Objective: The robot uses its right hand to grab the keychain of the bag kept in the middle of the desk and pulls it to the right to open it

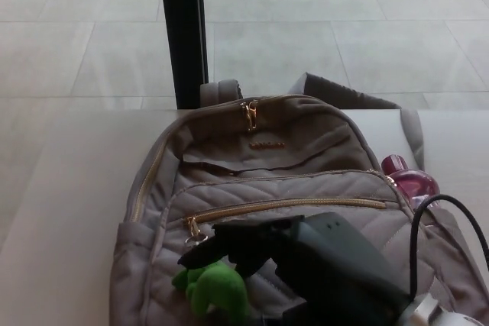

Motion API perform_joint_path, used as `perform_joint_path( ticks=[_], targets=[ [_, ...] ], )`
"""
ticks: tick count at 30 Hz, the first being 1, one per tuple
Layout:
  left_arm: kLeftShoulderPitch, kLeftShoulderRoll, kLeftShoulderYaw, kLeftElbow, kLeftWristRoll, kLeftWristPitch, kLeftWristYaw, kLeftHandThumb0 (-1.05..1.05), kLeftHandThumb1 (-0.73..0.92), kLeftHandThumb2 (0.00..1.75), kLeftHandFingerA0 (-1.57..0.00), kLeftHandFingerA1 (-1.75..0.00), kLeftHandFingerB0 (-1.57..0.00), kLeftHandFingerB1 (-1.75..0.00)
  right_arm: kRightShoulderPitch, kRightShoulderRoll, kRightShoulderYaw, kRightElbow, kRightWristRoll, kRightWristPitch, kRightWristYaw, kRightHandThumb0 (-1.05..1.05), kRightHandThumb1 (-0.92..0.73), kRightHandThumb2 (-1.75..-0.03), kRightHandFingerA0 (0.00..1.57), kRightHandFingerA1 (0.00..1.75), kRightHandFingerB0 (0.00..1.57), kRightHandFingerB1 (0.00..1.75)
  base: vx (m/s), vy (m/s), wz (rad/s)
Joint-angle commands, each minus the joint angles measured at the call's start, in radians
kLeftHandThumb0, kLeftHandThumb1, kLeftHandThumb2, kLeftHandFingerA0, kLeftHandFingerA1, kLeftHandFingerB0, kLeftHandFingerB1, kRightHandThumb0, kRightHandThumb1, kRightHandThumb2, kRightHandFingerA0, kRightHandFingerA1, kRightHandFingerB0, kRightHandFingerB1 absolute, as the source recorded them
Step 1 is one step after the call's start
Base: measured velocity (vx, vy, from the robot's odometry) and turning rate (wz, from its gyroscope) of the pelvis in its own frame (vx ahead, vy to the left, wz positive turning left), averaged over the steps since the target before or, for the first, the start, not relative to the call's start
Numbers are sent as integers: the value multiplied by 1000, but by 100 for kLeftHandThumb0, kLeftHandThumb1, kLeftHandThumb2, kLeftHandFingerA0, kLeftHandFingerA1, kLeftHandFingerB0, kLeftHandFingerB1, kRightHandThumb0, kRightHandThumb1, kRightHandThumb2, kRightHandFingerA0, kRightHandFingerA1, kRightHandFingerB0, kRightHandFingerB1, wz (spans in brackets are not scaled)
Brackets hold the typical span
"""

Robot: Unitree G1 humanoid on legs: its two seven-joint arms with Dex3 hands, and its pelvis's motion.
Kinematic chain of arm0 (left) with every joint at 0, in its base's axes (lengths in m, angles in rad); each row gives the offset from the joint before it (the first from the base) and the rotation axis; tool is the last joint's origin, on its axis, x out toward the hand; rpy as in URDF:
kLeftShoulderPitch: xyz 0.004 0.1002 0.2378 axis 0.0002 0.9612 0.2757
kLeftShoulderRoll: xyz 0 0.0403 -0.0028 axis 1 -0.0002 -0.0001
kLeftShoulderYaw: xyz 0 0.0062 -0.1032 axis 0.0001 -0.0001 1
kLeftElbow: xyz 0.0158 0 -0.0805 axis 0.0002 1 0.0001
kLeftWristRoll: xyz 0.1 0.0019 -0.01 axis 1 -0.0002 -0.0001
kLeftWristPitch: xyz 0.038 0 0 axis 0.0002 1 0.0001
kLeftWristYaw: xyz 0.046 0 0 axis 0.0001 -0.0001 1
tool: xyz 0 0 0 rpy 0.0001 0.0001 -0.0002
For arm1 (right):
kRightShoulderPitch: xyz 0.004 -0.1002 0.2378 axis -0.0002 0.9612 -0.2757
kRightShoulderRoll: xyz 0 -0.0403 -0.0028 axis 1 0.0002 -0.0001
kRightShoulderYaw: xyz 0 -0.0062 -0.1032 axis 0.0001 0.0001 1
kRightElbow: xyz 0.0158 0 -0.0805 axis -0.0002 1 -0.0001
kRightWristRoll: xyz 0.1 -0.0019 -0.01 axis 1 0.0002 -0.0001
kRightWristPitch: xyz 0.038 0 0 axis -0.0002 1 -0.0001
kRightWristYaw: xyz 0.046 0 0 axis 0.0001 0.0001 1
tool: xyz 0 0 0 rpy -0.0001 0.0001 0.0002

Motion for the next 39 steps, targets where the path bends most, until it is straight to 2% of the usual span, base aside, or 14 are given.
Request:
perform_joint_path(
  ticks=[1,2,3,5,6,9,10,11,13,20,35,36,37,39],
  targets=[
    [5,33,-34,11,38,-30,2,-63,57,58,-59,-60,-55,-41,28,-52,-8,-4,-299,-28,-25,-82,-55,-90,72,95,55,58,0,0,0],
    [5,33,-37,11,41,-37,5,-63,57,58,-59,-60,-56,-42,26,-53,-15,-2,-312,-22,-24,-78,-73,-62,71,102,62,51,0,0,0],
    [6,34,-42,10,45,-40,7,-64,58,58,-59,-60,-55,-41,28,-55,-20,-1,-316,-21,-25,-82,-55,-89,74,95,58,57,0,0,0],
    [5,35,-49,8,48,-41,10,-64,58,58,-59,-60,-55,-41,30,-54,-25,-1,-324,-24,-26,-82,-55,-89,74,95,58,57,0,0,0],
    [4,35,-60,7,56,-36,12,-62,58,58,-61,-60,-56,-42,39,-61,-29,-13,-330,-12,-2,-74,-71,-62,67,73,64,49,0,0,0],
    [4,38,-77,5,62,-48,11,-64,59,58,-65,-65,-55,-42,52,-50,-17,-3,-345,-33,-24,-74,-70,-62,76,89,67,51,0,0,0],
    [5,38,-73,3,53,-47,4,-67,46,88,-64,-73,-48,-55,55,-44,-11,4,-349,-40,-29,-78,-54,-89,77,93,64,61,0,0,0],
    [5,37,-75,2,53,-48,3,-66,60,58,-64,-66,-54,-42,59,-44,-9,6,-356,-47,-30,-76,-53,-88,80,94,63,62,0,0,0],
    [0,35,-85,7,60,-48,9,-66,61,59,-63,-61,-54,-42,63,-47,-5,12,-375,-64,-35,-73,-73,-62,80,93,67,54,0,0,0],
    [-20,28,-74,19,40,-35,0,-62,62,58,-67,-59,-57,-42,106,8,16,29,-403,-83,-59,-64,-70,-61,101,102,55,54,0,0,0],
    [-4,22,-44,5,24,-72,-34,-75,75,63,-66,-59,-54,-42,228,72,32,89,-510,-126,-43,-74,-76,-63,108,110,49,53,0,0,0],
    [-1,25,-49,7,32,-87,-38,-75,77,63,-65,-58,-54,-42,231,75,36,103,-530,-133,-51,-72,-62,-107,109,109,44,61,0,0,0],
    [-2,26,-50,11,33,-90,-38,-77,78,64,-66,-58,-57,-42,235,83,37,110,-538,-128,-48,-75,-75,-63,115,112,51,54,0,0,0],
    [-2,15,-55,11,37,-98,-34,-77,78,64,-67,-58,-58,-42,254,92,32,116,-574,-117,-42,-75,-75,-63,115,116,52,55,0,0,0]
  ],
)
